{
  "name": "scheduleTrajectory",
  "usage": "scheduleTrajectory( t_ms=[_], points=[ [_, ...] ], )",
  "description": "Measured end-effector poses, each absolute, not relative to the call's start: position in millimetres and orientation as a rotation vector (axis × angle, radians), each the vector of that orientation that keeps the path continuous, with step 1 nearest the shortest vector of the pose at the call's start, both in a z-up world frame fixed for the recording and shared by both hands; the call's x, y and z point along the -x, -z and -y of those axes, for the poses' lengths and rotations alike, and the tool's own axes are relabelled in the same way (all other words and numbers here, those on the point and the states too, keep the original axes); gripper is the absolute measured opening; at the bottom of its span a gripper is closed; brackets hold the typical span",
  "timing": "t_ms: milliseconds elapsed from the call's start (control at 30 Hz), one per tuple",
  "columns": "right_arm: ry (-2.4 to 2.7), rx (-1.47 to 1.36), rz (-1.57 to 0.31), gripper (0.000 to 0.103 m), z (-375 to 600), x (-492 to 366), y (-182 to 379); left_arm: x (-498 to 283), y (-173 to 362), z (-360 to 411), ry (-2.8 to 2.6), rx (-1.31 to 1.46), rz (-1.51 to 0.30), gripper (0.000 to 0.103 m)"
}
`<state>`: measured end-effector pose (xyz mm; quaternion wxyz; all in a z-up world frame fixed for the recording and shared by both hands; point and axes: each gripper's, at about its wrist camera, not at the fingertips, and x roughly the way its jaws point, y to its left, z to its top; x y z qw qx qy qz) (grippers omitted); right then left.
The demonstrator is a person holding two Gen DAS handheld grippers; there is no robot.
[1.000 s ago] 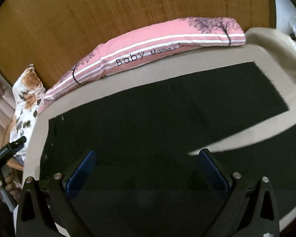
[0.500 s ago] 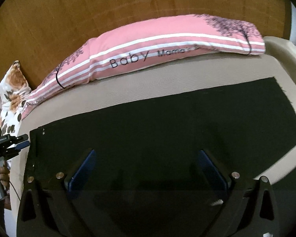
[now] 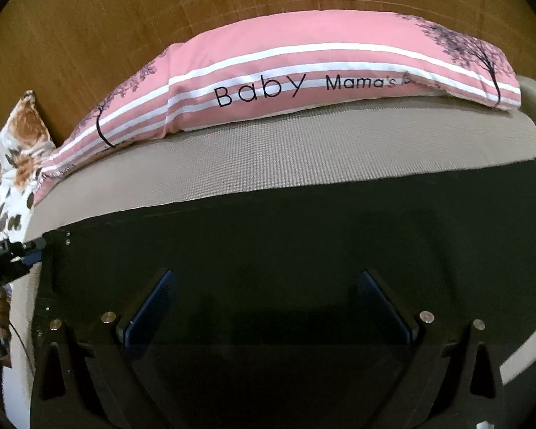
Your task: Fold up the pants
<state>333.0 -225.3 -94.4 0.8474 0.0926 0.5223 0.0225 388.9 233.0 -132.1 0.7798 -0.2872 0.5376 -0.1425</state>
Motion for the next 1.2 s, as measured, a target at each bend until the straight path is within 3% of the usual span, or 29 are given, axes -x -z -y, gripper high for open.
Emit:
scheduleTrajectory(
  t_ms=[233, 300, 333, 500, 733, 767, 1100, 1200],
  points=[
    [-0.103, -0.197, -1.098, 0.101, 231.4, -356.5, 100.6, -398.2, 142.4, -242.3, 0.363, 0.785, -1.110, 0.040],
    [-0.123, -0.205, -1.098, 0.101, 233.3, -362.0, 101.7, -397.0, 140.0, -238.6, 0.376, 0.761, -1.102, 0.032],
    [-0.141, -0.210, -1.101, 0.101, 234.6, -365.9, 103.0, -395.8, 138.5, -235.8, 0.397, 0.738, -1.108, 0.023],
    [-0.154, -0.146, -1.111, 0.101, 235.3, -378.5, 105.0, -401.4, 138.7, -217.2, 0.437, 0.626, -1.173, 0.023],
    [-0.206, -0.090, -1.128, 0.101, 240.4, -389.7, 111.2, -409.5, 146.7, -221.7, 0.420, 0.706, -1.157, 0.019],
    [-0.228, -0.066, -1.134, 0.101, 243.2, -393.4, 112.1, -405.8, 144.1, -223.4, 0.416, 0.680, -1.143, 0.010],
    [-0.479, 0.130, -1.232, 0.100, 260.7, -441.2, 96.3, -342.3, 65.6, -209.2, 0.508, 0.546, -0.836, 0.008],
    [-0.634, 0.161, -1.297, 0.092, 250.8, -448.6, 96.3, -326.9, 48.8, -202.5, 0.521, 0.493, -0.785, 0.008]
  ],
)
